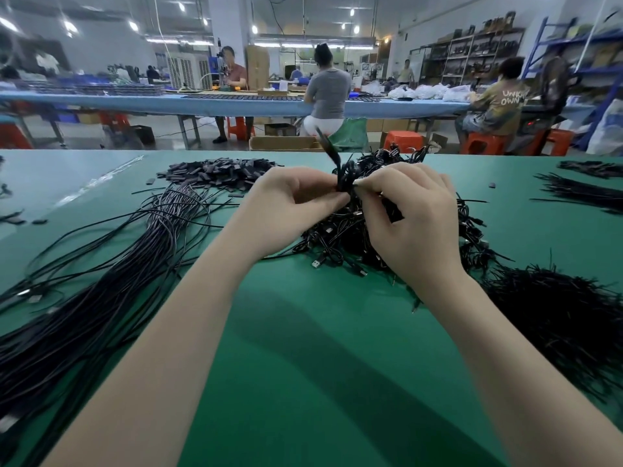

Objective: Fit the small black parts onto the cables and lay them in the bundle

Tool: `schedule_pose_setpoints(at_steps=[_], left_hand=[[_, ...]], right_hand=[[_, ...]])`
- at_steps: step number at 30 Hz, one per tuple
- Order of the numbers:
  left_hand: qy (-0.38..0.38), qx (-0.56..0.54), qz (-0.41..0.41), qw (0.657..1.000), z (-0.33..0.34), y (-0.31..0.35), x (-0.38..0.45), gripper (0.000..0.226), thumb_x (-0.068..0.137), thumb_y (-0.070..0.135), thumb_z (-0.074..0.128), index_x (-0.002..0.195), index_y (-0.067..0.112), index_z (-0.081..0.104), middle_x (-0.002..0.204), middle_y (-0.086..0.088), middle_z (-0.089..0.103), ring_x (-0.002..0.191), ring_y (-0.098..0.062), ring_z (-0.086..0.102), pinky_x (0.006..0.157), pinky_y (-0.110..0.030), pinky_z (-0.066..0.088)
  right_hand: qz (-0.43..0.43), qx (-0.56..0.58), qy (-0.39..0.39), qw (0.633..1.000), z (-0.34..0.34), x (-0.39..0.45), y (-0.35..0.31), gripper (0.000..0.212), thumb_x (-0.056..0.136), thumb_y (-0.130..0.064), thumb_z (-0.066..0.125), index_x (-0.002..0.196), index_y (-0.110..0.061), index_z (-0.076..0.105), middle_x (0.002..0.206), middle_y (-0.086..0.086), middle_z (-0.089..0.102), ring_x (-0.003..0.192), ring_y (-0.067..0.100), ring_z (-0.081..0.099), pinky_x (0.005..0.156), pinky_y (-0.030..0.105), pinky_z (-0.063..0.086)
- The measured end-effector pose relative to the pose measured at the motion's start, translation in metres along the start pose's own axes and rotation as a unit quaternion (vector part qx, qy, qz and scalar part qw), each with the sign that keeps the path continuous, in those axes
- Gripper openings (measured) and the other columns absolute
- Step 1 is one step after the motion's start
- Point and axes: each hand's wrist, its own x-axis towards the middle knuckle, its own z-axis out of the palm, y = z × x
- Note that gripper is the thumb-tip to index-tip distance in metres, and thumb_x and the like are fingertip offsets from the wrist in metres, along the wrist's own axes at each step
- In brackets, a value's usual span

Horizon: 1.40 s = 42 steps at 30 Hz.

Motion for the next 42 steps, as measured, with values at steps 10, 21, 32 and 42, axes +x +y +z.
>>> schedule_pose_setpoints(at_steps=[10, 21, 32, 42], left_hand=[[-0.053, -0.435, -0.249, 0.864, 0.009, 0.008, 0.004, 0.036, 0.089, 0.012, 0.056, 0.123, 0.026, 0.057, 0.063, 0.002, 0.062, 0.048, -0.007, 0.056, 0.041, -0.015, 0.036], [0.027, 0.084, 0.086, 0.992, -0.005, -0.001, 0.002, 0.031, 0.086, 0.009, 0.069, 0.106, 0.032, 0.070, 0.117, 0.013, 0.063, 0.110, 0.001, 0.057, 0.090, -0.021, 0.048], [-0.031, -0.423, -0.320, 0.847, 0.010, 0.008, 0.002, 0.025, 0.074, 0.016, 0.069, 0.097, 0.015, 0.059, 0.070, -0.001, 0.064, 0.055, -0.011, 0.059, 0.044, -0.014, 0.043], [0.045, -0.124, -0.222, 0.966, 0.005, -0.007, 0.006, 0.017, 0.099, 0.040, 0.047, 0.113, 0.030, 0.047, 0.084, 0.004, 0.075, 0.071, -0.014, 0.071, 0.057, -0.026, 0.049]], right_hand=[[-0.113, -0.123, 0.087, 0.982, 0.002, -0.003, 0.003, 0.014, 0.087, -0.011, 0.065, 0.074, -0.014, 0.070, 0.079, -0.004, 0.070, 0.070, 0.025, 0.061, 0.067, 0.036, 0.034], [-0.022, -0.022, 0.013, 0.999, 0.001, -0.002, 0.001, 0.009, 0.087, -0.013, 0.062, 0.083, -0.010, 0.070, 0.082, -0.001, 0.069, 0.079, 0.027, 0.061, 0.069, 0.038, 0.037], [-0.158, -0.150, 0.122, 0.968, 0.005, -0.008, 0.001, 0.015, 0.084, -0.012, 0.068, 0.069, -0.015, 0.069, 0.078, -0.008, 0.069, 0.069, 0.022, 0.057, 0.065, 0.036, 0.035], [0.038, -0.040, 0.003, 0.998, 0.006, 0.028, 0.003, 0.017, 0.091, -0.024, 0.058, 0.086, -0.017, 0.072, 0.077, -0.005, 0.071, 0.065, 0.017, 0.062, 0.063, 0.034, 0.043]])
